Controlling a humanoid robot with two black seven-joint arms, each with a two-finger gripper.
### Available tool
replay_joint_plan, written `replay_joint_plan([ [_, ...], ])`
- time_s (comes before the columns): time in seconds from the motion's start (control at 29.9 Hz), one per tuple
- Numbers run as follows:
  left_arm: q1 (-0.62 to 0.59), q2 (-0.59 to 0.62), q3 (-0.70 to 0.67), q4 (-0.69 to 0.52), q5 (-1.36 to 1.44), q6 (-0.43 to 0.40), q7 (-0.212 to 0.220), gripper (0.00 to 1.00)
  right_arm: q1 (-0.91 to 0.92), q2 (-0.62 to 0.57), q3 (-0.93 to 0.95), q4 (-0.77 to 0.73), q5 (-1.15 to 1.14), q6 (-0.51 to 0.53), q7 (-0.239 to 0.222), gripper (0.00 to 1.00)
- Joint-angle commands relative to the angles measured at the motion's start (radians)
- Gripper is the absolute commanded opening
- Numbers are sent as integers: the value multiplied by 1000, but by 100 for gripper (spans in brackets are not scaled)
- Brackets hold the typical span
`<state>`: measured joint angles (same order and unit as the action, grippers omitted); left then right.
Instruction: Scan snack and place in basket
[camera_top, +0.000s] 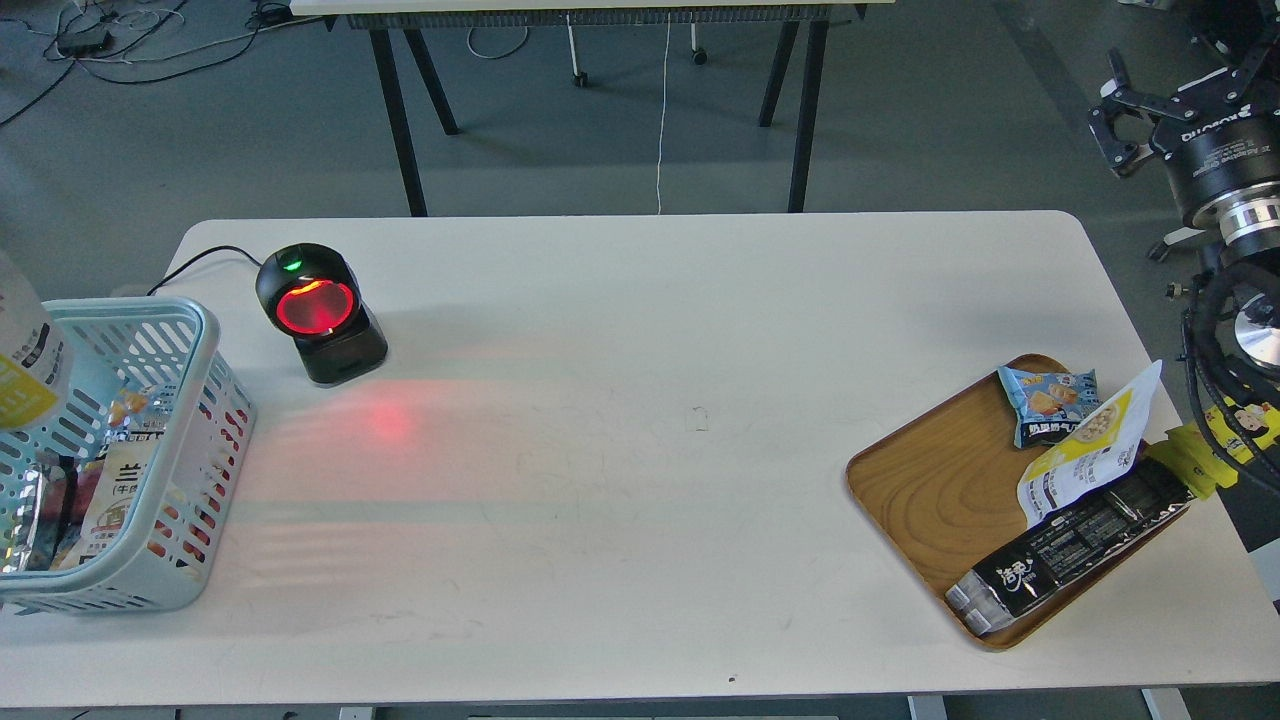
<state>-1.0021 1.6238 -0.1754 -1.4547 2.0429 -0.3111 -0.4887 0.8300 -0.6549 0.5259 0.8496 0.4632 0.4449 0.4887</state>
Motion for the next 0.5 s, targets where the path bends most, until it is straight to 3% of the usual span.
replay_joint_plan([
  [0.0,-12,-1,7,2,-48,21,0,46,0,3,0,0,0,0,0,99],
  [0.17,-12,-12,-4,2,-441,17,0,96,1,5,-1,0,-1,0,0,99],
  [0.33,-23,-22,-47,10,-751,3,0,99,4,-2,0,0,-2,0,0,99],
  [0.47,-33,-120,-53,39,-979,-6,0,99,17,-14,-1,-1,-3,4,0,99],
])
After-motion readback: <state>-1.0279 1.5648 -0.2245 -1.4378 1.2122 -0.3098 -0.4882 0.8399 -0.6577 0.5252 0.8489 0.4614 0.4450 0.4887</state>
